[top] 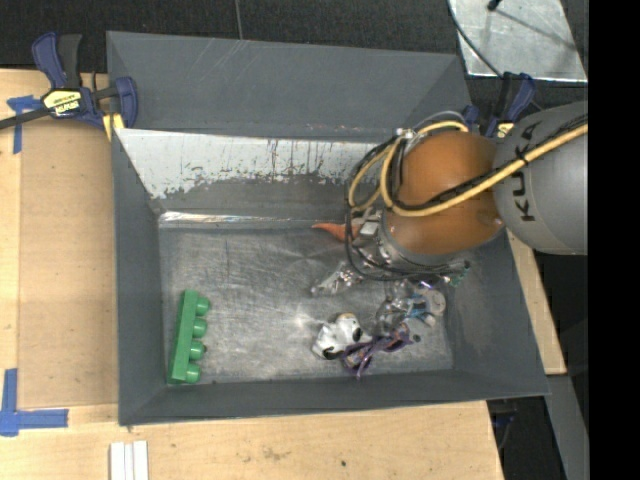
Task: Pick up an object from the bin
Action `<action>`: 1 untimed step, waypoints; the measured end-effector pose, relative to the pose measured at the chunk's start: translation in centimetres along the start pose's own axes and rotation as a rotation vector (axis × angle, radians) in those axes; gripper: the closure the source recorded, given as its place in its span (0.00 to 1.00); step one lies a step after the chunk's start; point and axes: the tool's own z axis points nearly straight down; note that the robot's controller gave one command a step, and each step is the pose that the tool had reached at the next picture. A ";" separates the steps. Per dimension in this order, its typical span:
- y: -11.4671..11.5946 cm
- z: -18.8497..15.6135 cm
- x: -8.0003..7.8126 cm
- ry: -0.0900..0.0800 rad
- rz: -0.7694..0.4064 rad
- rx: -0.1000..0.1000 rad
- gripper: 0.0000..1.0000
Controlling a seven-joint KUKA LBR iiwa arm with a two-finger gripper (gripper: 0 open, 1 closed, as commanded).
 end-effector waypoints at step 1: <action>1.5 -0.1 -1.7 -0.004 -0.055 -0.004 0.00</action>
Offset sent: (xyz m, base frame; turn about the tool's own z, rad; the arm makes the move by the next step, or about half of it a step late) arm -0.0215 -0.0002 -0.0177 -0.4780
